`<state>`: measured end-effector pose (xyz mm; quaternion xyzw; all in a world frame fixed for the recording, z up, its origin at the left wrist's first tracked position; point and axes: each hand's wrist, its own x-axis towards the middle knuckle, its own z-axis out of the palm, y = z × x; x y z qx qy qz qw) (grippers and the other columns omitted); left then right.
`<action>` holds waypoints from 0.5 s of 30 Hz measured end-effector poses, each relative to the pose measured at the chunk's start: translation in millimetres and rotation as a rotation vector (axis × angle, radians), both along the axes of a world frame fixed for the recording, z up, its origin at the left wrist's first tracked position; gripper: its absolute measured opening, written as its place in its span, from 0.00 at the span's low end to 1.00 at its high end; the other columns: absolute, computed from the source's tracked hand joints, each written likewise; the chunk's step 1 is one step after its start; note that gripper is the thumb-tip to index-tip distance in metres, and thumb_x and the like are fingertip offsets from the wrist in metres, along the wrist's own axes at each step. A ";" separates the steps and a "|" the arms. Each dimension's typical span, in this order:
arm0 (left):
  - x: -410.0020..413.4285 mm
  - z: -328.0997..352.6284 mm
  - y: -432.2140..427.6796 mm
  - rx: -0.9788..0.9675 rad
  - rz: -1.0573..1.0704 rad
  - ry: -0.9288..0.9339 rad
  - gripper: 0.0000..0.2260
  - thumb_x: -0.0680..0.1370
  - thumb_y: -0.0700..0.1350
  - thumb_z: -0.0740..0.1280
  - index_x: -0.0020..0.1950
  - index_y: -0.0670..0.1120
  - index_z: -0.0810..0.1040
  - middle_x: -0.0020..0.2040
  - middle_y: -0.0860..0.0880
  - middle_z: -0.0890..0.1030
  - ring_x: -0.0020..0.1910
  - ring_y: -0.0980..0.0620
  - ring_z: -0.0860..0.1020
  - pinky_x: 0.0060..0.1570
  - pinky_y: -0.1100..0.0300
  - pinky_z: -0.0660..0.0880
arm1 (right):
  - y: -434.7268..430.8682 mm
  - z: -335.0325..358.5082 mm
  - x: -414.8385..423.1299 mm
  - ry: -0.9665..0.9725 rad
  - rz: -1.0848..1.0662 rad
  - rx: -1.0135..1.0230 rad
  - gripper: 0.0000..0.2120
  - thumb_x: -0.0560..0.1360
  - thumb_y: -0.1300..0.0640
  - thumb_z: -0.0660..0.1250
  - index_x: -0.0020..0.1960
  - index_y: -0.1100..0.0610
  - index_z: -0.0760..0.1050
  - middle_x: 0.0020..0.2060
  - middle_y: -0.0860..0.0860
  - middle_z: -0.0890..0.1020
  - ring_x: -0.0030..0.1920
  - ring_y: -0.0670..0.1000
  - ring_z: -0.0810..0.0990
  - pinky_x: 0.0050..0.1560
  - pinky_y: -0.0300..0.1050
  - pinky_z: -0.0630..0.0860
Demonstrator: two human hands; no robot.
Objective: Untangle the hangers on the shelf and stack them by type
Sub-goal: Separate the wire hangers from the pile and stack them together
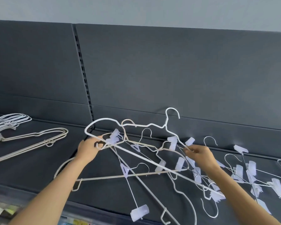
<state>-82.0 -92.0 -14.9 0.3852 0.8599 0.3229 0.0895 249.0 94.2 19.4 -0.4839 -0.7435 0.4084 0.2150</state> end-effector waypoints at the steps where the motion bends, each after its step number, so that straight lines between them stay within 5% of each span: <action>1: -4.7 -4.0 -2.9 -0.010 0.021 -0.012 0.14 0.76 0.38 0.64 0.62 0.44 0.76 0.60 0.43 0.79 0.59 0.42 0.76 0.62 0.48 0.70 | 1.0 -0.9 1.4 0.004 -0.014 -0.015 0.10 0.74 0.57 0.67 0.35 0.51 0.80 0.28 0.53 0.71 0.31 0.50 0.65 0.36 0.43 0.65; 4: -8.9 -5.1 -13.0 0.090 0.133 -0.092 0.13 0.77 0.37 0.63 0.61 0.40 0.76 0.60 0.42 0.78 0.59 0.43 0.76 0.60 0.54 0.69 | 0.3 2.2 2.0 0.002 -0.026 -0.013 0.08 0.73 0.55 0.67 0.39 0.55 0.82 0.29 0.54 0.70 0.32 0.51 0.65 0.37 0.44 0.65; 7: 7.8 2.6 -24.5 0.198 0.195 -0.005 0.07 0.76 0.36 0.64 0.50 0.39 0.80 0.47 0.41 0.81 0.45 0.44 0.77 0.48 0.58 0.69 | -1.4 4.3 -1.5 -0.007 -0.025 0.024 0.09 0.74 0.57 0.65 0.39 0.60 0.80 0.27 0.52 0.68 0.30 0.51 0.63 0.36 0.43 0.63; 11: 48.6 9.3 -41.7 0.246 -0.014 0.222 0.12 0.73 0.47 0.65 0.33 0.42 0.77 0.31 0.48 0.76 0.33 0.52 0.72 0.37 0.57 0.70 | -5.8 6.7 -10.1 -0.061 -0.029 0.072 0.09 0.74 0.57 0.64 0.38 0.55 0.80 0.19 0.46 0.69 0.26 0.49 0.63 0.34 0.41 0.64; 15: 74.0 27.3 -44.4 0.265 -0.188 0.444 0.15 0.72 0.53 0.60 0.30 0.45 0.75 0.29 0.53 0.73 0.35 0.56 0.67 0.37 0.66 0.66 | -12.8 9.6 -17.9 -0.060 0.015 0.100 0.10 0.75 0.55 0.63 0.44 0.60 0.80 0.30 0.57 0.77 0.33 0.54 0.70 0.39 0.46 0.69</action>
